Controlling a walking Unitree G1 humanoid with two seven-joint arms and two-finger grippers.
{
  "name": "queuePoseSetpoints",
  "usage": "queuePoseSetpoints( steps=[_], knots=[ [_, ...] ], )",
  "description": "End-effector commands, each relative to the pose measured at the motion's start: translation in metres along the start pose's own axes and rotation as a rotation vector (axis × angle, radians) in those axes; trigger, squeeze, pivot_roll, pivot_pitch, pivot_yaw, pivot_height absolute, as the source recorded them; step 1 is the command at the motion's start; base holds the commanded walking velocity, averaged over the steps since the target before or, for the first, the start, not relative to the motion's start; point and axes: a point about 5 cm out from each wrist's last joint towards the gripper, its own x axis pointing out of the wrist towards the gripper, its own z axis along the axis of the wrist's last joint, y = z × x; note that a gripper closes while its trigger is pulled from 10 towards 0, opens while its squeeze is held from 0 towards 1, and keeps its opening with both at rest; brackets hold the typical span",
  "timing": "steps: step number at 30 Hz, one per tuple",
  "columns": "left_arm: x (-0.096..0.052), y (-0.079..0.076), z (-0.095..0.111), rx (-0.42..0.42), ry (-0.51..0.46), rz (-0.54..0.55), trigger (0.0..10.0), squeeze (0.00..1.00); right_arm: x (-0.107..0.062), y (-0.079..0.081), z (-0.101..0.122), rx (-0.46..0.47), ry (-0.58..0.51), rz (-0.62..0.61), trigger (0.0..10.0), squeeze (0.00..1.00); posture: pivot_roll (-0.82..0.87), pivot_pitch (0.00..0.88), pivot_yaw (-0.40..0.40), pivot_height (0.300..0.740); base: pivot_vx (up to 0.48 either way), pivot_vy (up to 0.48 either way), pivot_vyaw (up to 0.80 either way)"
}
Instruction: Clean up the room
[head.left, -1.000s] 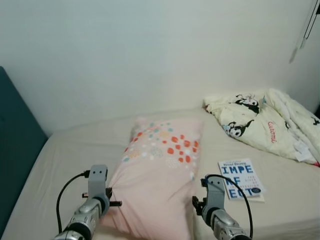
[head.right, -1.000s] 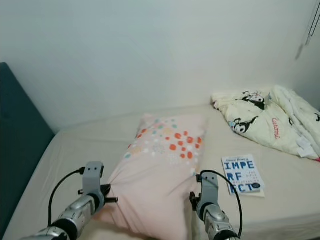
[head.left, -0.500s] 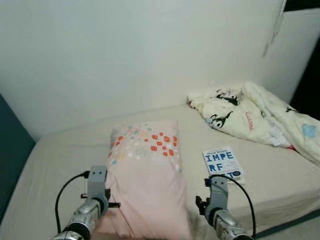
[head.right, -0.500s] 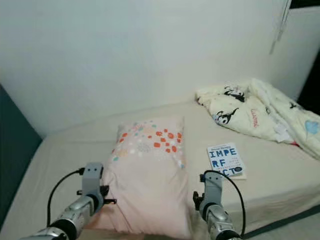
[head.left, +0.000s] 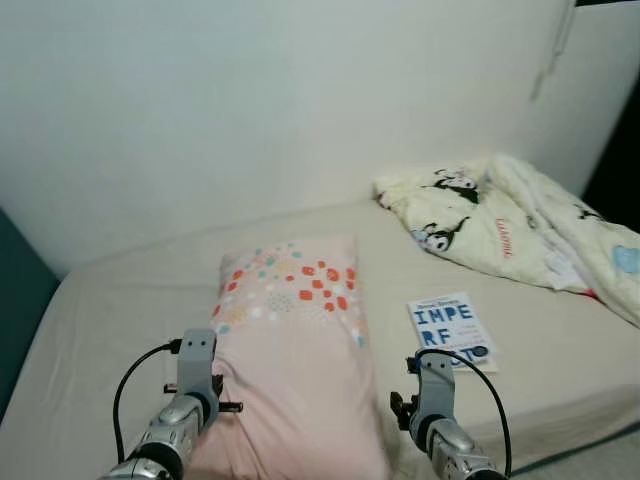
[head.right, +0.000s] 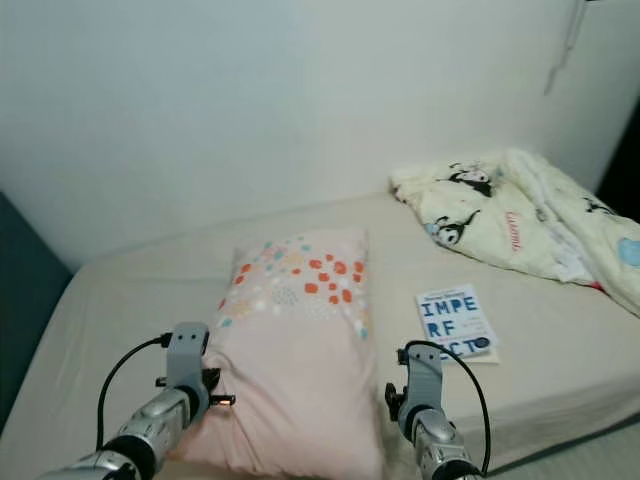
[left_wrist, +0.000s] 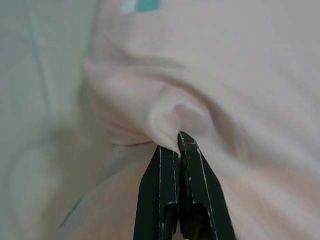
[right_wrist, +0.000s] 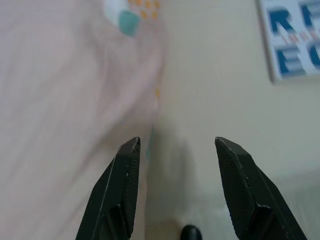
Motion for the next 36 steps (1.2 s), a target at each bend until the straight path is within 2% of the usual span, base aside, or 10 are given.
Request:
queuePoseSetpoints(
  steps=[1, 14, 22, 24, 36],
  knots=[
    [0.0003, 0.0053, 0.0061, 0.023, -0.021, 0.01, 10.0, 0.0, 0.0001, 0.0086, -0.0036, 0.0, 0.008, 0.024, 10.0, 0.0, -0.07, 0.0, 0.063, 0.74, 0.0, 0.0, 0.79],
    [0.0001, 0.0025, 0.0035, 0.033, -0.013, -0.006, 10.0, 0.0, -0.0005, 0.0074, -0.0058, 0.005, 0.011, 0.011, 10.0, 0.0, -0.07, 0.0, 0.061, 0.74, 0.0, 0.0, 0.8],
    [0.0009, -0.0017, 0.006, 0.034, -0.025, -0.033, 10.0, 0.0, -0.0006, 0.0053, -0.0063, 0.025, 0.014, -0.014, 10.0, 0.0, -0.07, 0.0, 0.067, 0.74, 0.0, 0.0, 0.0],
    [0.0011, -0.0008, 0.008, 0.06, -0.032, -0.029, 10.0, 0.0, -0.0007, 0.0058, -0.0067, 0.03, 0.014, -0.011, 10.0, 0.0, -0.07, 0.0, 0.067, 0.74, 0.0, 0.24, 0.0],
    [0.0009, -0.0007, 0.0074, 0.067, -0.031, -0.032, 10.0, 0.0, -0.0008, 0.0062, -0.0068, 0.038, 0.012, -0.011, 10.0, 0.0, -0.07, 0.0, 0.067, 0.74, 0.0, 0.274, 0.0]
  ],
)
